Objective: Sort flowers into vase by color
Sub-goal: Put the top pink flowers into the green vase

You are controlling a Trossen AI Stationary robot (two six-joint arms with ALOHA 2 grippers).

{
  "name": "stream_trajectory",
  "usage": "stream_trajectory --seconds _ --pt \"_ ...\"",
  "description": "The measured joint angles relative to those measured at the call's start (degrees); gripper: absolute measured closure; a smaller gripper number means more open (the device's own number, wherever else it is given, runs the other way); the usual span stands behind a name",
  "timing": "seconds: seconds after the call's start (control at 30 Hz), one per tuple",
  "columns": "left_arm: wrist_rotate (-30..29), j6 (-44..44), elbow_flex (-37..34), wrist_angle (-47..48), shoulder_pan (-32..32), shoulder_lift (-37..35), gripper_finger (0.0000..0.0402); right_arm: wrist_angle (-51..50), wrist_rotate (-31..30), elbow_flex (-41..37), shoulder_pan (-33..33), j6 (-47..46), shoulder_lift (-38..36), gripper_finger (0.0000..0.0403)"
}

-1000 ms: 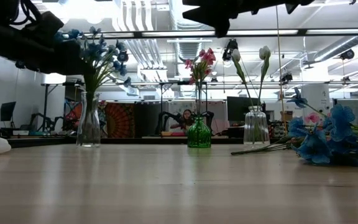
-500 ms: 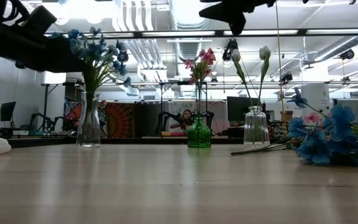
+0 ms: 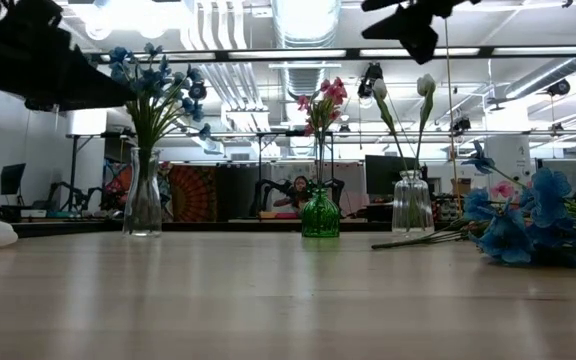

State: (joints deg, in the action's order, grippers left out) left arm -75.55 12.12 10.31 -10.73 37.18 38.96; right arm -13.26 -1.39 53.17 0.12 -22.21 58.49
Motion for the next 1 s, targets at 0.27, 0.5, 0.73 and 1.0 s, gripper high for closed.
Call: stream_trajectory --seconds 0.27,0.5,0.73,1.0 --pt "5.13 9.19 0.00 0.14 4.99 0.26 0.0109 -17.59 4.58 0.00 0.00 -13.32 -0.05 0.0225" --pt "11.56 13.40 1.11 -0.22 5.28 0.62 0.0109 -33.23 4.50 0.00 -0.02 -18.56 2.95 0.0225" --pt "14.23 10.80 7.91 0.04 5.25 5.28 0.0109 -37.24 1.21 0.00 -0.15 -18.36 7.25 0.0225" --pt "13.88 9.68 17.96 0.18 3.60 18.98 0.0109 -38.06 1.25 0.00 -0.41 -10.21 11.99 0.0225"
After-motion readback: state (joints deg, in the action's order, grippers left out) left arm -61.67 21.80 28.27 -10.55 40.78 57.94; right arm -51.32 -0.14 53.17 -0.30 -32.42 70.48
